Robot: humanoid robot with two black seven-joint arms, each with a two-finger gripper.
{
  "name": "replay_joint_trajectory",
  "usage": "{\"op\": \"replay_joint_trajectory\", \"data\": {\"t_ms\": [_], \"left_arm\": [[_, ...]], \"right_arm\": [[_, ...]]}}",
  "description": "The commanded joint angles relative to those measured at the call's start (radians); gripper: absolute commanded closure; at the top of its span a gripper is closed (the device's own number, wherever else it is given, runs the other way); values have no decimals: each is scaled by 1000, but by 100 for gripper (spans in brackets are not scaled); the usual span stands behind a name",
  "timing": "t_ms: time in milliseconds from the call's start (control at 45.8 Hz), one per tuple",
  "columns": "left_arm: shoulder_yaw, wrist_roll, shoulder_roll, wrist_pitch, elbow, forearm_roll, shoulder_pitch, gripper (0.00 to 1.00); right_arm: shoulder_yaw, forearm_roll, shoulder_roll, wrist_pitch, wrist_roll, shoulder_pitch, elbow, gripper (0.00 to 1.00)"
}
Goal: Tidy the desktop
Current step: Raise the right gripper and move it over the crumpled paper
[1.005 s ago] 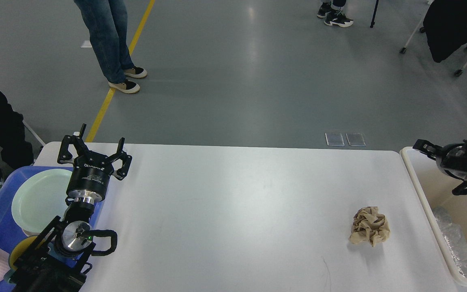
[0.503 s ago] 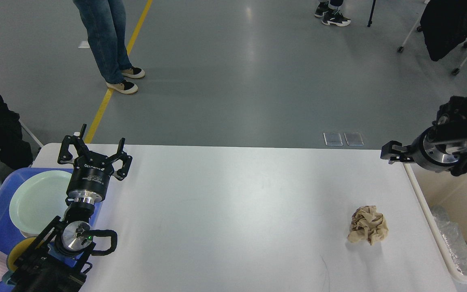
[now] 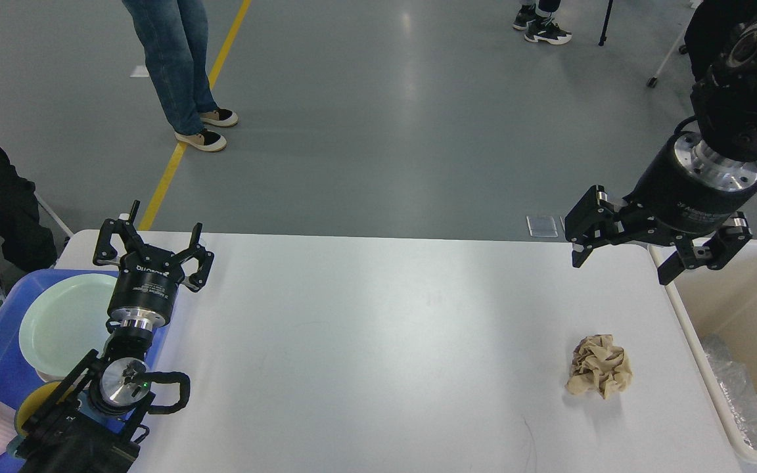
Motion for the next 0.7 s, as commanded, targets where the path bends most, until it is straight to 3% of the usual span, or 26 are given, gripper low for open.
{"op": "replay_joint_trajectory", "data": {"t_ms": [0,175,437,678], "left_arm": [[0,0,0,-1,0,1,0,4],[0,1,0,-1,0,1,0,4],[0,0,0,-1,0,1,0,4],[0,0,0,-1,0,1,0,4]], "right_arm": [[-5,1,1,-12,3,-13,10,0],[-11,-40,-14,-61,14,-105,-7,0],[2,-103,-94,-257,14,-272,-18,2],[53,-104,-132,-340,15,-458,-127,2]]}}
